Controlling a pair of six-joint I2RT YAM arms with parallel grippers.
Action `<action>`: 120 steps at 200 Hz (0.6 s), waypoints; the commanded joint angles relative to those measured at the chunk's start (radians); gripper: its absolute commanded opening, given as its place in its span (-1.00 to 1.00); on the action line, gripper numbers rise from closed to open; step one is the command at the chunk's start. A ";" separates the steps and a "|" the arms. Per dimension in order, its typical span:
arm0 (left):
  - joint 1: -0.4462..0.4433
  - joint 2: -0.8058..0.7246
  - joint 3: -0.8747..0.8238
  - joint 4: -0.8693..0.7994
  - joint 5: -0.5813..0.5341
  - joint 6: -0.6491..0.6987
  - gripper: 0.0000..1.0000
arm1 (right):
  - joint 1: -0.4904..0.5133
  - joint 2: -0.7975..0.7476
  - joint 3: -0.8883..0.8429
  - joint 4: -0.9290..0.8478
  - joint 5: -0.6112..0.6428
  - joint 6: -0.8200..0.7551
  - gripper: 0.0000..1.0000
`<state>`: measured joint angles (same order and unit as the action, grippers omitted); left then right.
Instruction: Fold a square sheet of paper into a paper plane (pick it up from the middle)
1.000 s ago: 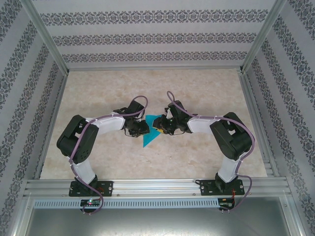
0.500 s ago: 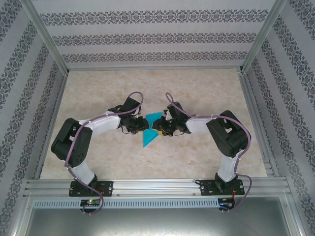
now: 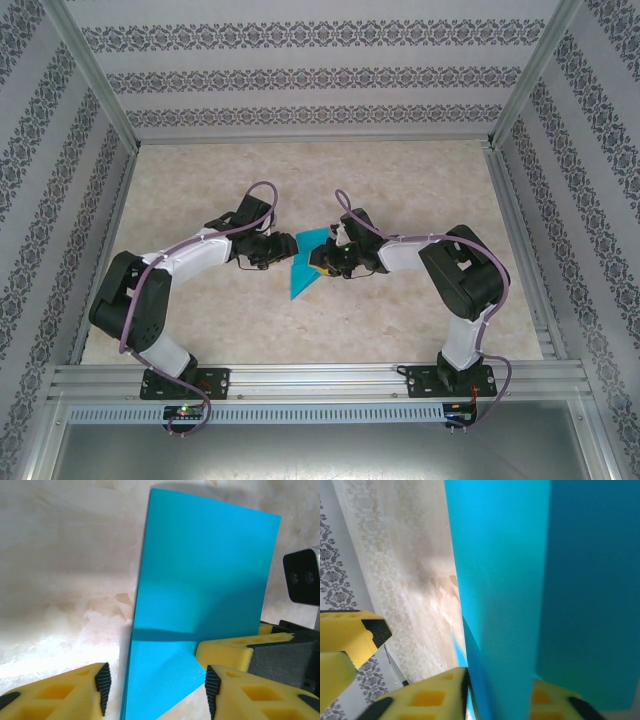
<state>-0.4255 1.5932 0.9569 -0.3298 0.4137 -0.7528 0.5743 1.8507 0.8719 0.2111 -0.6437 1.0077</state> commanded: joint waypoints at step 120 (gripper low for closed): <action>0.054 -0.290 -0.093 0.078 -0.083 0.142 1.00 | -0.014 -0.388 0.062 -0.356 0.360 -0.098 -0.96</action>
<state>-0.3836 1.3460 0.8913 -0.3202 0.3378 -0.6762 0.5701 1.4853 0.9154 -0.0784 -0.3614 0.9100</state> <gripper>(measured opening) 0.997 0.041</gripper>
